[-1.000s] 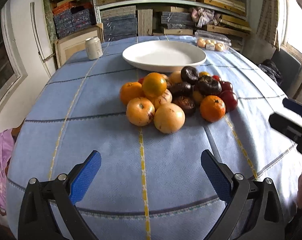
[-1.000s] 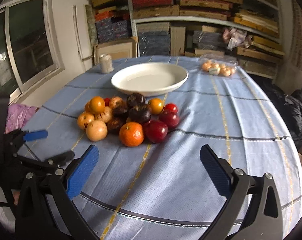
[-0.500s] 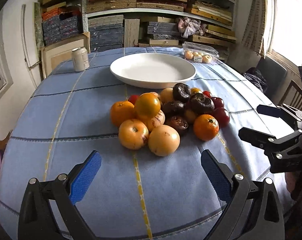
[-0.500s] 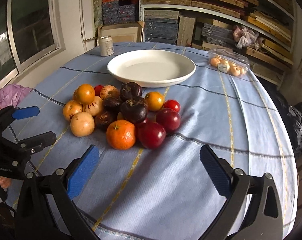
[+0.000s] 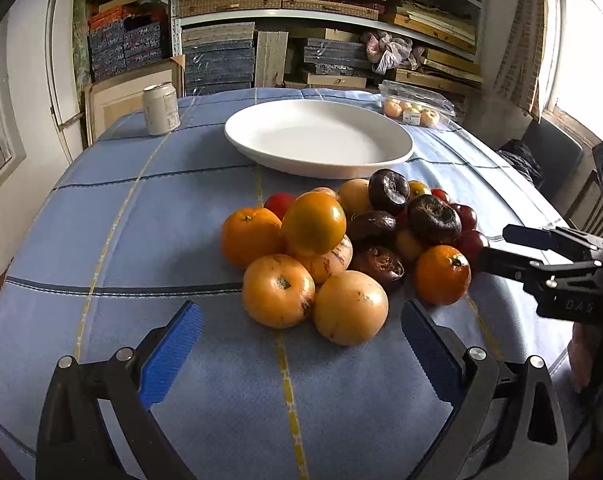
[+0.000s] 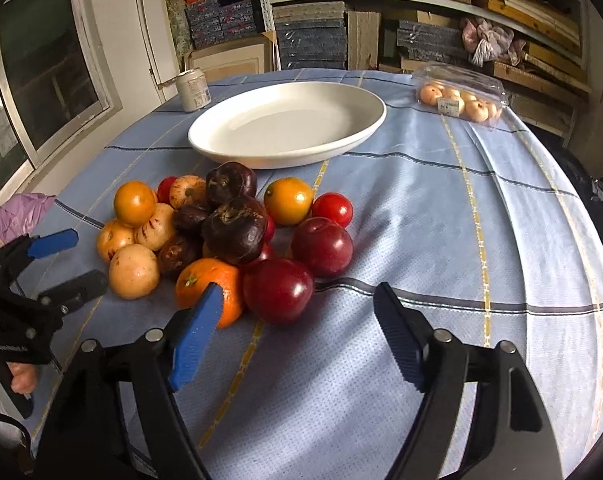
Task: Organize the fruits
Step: 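Grasp an orange fruit with the left tool while the right tool grasps a red plum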
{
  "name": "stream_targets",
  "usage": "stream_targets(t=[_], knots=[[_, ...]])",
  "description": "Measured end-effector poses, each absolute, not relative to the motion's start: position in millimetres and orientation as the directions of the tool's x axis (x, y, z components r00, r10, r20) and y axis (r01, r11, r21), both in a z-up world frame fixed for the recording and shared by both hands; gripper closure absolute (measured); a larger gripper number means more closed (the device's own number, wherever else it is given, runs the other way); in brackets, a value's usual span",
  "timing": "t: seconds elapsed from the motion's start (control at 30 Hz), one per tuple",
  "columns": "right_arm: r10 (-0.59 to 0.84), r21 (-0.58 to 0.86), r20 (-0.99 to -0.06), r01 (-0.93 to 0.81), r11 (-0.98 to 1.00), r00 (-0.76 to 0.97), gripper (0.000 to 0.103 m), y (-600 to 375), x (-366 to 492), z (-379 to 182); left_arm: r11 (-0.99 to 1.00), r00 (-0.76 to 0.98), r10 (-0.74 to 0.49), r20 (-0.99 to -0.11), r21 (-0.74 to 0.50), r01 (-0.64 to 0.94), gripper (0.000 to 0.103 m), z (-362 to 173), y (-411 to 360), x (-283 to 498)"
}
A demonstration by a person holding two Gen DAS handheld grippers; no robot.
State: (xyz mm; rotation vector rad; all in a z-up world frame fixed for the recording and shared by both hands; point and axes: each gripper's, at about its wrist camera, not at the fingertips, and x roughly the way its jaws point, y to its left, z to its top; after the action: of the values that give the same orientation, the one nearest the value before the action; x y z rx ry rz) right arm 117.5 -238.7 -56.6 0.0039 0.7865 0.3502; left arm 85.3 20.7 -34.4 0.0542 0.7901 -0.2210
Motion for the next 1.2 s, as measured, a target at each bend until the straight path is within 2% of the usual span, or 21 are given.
stream_targets(t=[0.1, 0.3, 0.43, 0.73, 0.93, 1.2], knots=[[0.31, 0.127, -0.702, -0.315, 0.94, 0.642, 0.035, -236.3, 123.2, -59.8, 0.974, 0.681, -0.178, -0.71, -0.028, 0.226, 0.003, -38.3, 18.4, 86.3], [0.316, 0.126, -0.696, -0.323, 0.938, 0.645, 0.038, -235.4, 128.0, -60.5, 0.968, 0.65, -0.235, -0.723, -0.111, 0.227, 0.003, -44.4, 26.4, 95.4], [0.334, 0.14, -0.696, -0.336, 0.931, 0.636, 0.046, -235.1, 131.5, -62.4, 0.966, 0.645, -0.245, -0.724, -0.127, 0.225, 0.003, -45.4, 27.0, 98.2], [0.361, 0.182, -0.705, -0.336, 0.924, 0.61, 0.048, -238.7, 141.4, -65.8, 0.97, 0.646, -0.228, -0.728, -0.111, 0.216, 0.003, -46.1, 26.0, 104.3], [0.36, 0.178, -0.747, -0.354, 0.918, 0.558, 0.062, -234.3, 142.1, -76.1, 0.966, 0.635, -0.243, -0.734, -0.126, 0.224, 0.004, -49.8, 26.6, 111.0], [0.341, 0.144, -0.745, -0.361, 0.921, 0.573, 0.063, -229.3, 137.9, -77.7, 0.964, 0.643, -0.264, -0.718, -0.178, 0.197, 0.008, -45.0, 37.7, 117.3]])
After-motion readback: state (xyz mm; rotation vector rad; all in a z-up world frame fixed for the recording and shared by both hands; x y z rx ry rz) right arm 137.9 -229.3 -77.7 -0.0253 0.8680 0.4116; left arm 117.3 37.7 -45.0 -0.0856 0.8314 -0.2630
